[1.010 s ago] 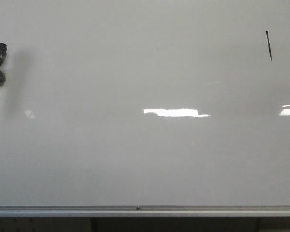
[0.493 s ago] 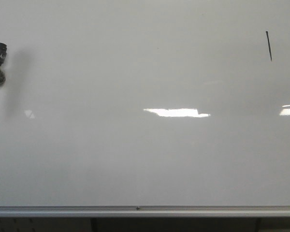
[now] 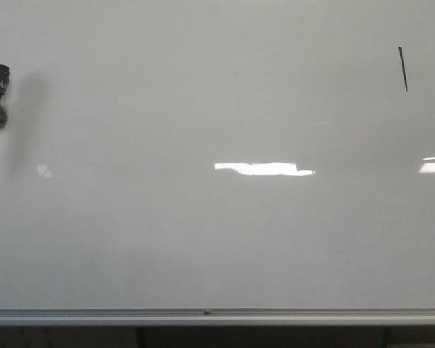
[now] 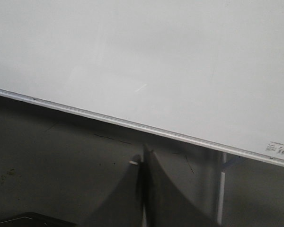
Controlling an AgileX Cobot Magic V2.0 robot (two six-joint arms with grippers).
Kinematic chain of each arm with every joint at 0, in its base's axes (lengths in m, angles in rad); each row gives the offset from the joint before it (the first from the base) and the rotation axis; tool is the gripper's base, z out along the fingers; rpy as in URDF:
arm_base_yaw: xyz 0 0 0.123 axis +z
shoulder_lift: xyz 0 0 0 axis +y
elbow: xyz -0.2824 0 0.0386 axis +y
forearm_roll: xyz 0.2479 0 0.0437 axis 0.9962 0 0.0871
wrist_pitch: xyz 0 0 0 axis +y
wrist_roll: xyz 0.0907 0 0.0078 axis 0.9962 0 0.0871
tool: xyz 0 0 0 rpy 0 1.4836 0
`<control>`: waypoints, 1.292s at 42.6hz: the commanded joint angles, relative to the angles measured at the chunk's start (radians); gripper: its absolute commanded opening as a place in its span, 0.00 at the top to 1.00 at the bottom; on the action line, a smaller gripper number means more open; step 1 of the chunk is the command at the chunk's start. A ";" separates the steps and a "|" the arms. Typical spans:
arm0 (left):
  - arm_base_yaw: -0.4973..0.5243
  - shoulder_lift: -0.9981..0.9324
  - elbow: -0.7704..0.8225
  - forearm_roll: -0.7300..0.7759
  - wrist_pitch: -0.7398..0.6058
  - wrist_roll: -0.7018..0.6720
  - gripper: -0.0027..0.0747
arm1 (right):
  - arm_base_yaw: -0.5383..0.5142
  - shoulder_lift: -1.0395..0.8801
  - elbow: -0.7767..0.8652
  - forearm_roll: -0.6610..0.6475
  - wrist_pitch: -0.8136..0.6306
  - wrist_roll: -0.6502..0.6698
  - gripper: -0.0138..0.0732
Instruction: Write number 1 on whiteboard
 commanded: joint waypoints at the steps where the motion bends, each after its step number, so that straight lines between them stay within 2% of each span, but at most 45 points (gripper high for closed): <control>1: 0.004 -0.035 -0.001 0.005 -0.092 -0.001 0.99 | 0.000 0.008 -0.021 -0.004 -0.066 0.002 0.92; 9: 0.113 -0.180 0.129 0.024 -0.222 -0.001 0.99 | 0.000 0.008 -0.021 -0.004 -0.065 0.002 0.92; 23: 0.278 -0.479 0.544 -0.093 -0.621 -0.001 0.99 | 0.000 0.008 -0.021 -0.004 -0.065 0.002 0.92; 33: 0.296 -0.577 0.778 -0.101 -0.896 -0.001 0.99 | 0.000 0.008 -0.021 -0.004 -0.065 0.002 0.92; 36: 0.296 -0.591 0.806 -0.101 -0.929 -0.001 0.99 | 0.000 0.008 -0.021 -0.004 -0.065 0.002 0.92; 55: 0.296 -0.591 0.803 -0.050 -0.940 -0.001 0.99 | 0.000 0.008 -0.021 -0.004 -0.064 0.002 0.92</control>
